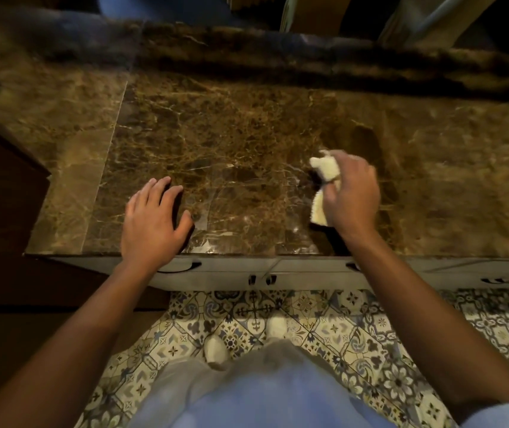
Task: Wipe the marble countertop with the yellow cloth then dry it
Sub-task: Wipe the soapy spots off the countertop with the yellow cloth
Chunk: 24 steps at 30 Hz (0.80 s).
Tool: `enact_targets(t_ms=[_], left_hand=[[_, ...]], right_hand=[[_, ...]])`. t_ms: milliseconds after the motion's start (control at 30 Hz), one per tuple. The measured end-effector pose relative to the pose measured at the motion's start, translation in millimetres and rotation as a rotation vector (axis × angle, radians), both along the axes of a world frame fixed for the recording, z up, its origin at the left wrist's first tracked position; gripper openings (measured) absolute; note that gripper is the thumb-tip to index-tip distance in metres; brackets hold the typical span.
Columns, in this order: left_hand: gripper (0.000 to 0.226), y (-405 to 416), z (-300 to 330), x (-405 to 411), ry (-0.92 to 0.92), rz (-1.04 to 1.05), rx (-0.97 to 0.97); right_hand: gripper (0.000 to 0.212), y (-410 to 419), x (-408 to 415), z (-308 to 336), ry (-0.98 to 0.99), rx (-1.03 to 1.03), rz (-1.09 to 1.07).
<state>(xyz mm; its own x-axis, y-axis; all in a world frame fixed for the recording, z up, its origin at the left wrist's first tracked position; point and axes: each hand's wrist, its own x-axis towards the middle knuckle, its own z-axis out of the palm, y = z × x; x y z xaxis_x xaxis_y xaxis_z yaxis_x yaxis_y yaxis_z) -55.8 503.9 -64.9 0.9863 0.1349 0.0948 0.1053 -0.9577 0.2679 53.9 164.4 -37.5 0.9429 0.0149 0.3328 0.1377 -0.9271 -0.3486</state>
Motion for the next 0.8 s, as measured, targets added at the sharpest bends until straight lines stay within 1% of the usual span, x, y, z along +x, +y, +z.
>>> enact_targets(t_ms=[67, 100, 167, 233, 367, 533, 633, 700, 733, 800], left_hand=[[0.061, -0.1, -1.0, 1.3, -0.005, 0.005, 0.002], [0.061, 0.0, -1.6, 1.7, -0.007, 0.006, 0.003], [0.061, -0.3, -3.2, 2.1, -0.016, 0.007, 0.006], [0.060, -1.1, -3.9, 2.5, -0.031, 0.010, 0.006], [0.060, -1.7, -3.0, 2.5, -0.035, 0.010, 0.006], [0.061, -2.8, -0.8, 1.7, -0.024, 0.014, -0.009], [0.061, -2.8, 1.3, 1.1, -0.026, 0.014, -0.017], [0.061, -2.3, 1.0, 0.4, -0.022, 0.016, -0.023], [0.062, -1.9, 0.4, 0.4, -0.021, 0.016, -0.024], [0.062, -1.5, -1.0, 1.0, -0.020, 0.019, -0.024]], right_hand=[[0.045, -42.7, 1.0, 0.5, -0.011, 0.030, -0.139], [0.046, -56.6, -1.2, -3.5, 0.016, 0.027, -0.174], [0.049, -65.4, -12.1, -18.1, 0.094, -0.040, -0.151], [0.051, -54.7, -22.1, -30.9, 0.122, -0.087, -0.118], [0.050, -7.5, -24.6, -36.2, 0.120, -0.100, -0.134], [0.046, 59.0, -17.3, -28.3, 0.124, -0.040, -0.004], [0.047, 76.3, -11.2, -18.7, 0.148, 0.027, 0.198], [0.047, 62.5, -2.1, -8.3, 0.173, 0.123, 0.306], [0.046, 48.5, 4.8, -2.1, 0.158, 0.145, 0.302], [0.045, 11.7, 20.4, 8.8, 0.080, 0.086, 0.192]])
